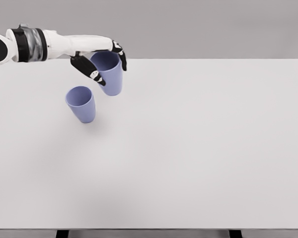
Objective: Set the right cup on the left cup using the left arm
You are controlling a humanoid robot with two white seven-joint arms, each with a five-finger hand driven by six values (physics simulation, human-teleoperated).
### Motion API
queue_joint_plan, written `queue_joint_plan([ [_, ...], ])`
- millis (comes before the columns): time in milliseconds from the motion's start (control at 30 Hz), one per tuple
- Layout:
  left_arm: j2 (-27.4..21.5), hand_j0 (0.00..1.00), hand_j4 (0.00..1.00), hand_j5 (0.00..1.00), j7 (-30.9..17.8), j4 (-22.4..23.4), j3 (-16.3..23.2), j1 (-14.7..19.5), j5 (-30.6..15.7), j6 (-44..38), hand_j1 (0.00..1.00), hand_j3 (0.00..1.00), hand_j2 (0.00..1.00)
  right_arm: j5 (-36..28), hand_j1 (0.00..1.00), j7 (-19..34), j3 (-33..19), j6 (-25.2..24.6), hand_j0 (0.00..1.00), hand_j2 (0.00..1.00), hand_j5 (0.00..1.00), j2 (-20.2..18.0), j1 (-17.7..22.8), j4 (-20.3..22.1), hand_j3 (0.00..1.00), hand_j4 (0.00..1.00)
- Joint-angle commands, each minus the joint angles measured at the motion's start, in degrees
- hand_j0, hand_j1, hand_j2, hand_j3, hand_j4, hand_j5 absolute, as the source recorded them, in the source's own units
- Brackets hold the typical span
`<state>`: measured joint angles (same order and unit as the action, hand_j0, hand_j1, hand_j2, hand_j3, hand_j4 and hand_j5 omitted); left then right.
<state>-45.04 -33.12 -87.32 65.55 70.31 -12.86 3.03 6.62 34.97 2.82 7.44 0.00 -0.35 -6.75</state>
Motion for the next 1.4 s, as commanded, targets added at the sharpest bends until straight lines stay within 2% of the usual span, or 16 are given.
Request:
queue_joint_plan([
  [0, -1.1, 0.52, 0.52, 0.52, -0.63, -0.57, -0.07, 0.0, -0.76, -0.04, 0.52, 0.52, 0.52, 0.06, 1.0, 0.03, -0.01, 0.04, 1.0, 1.0, 1.0, 0.0, 0.09, -0.02, 1.0, 1.0],
  [367, -4.18, 0.52, 0.52, 0.52, -1.86, -1.01, -0.25, 2.64, -2.43, -0.04, 0.52, 0.52, 0.52, 0.06, 1.0, 0.03, -0.01, 0.04, 1.0, 1.0, 1.0, 0.0, 0.0, -0.02, 1.0, 1.0],
  [767, -8.48, 0.53, 0.53, 0.53, -1.88, -1.01, -0.16, 2.81, -2.35, -0.13, 0.53, 0.53, 0.53, 0.06, 1.0, 0.03, -0.01, 0.04, 1.0, 1.0, 1.0, 0.0, 0.0, -0.02, 1.0, 1.0],
  [900, -9.98, 0.53, 0.53, 0.53, -1.88, -1.01, 0.1, 2.37, -2.26, -0.13, 0.53, 0.53, 0.53, 0.06, 1.0, 0.03, -0.01, 0.04, 1.0, 1.0, 1.0, 0.0, 0.09, -0.02, 1.0, 1.0],
  [1367, -9.98, 0.54, 0.54, 0.54, -1.88, -0.31, -0.34, -0.44, -1.64, -0.48, 0.54, 0.54, 0.54, 0.06, 1.0, 0.03, 0.08, 0.04, 1.0, 1.0, 1.0, 0.0, 0.0, -0.02, 1.0, 1.0],
])
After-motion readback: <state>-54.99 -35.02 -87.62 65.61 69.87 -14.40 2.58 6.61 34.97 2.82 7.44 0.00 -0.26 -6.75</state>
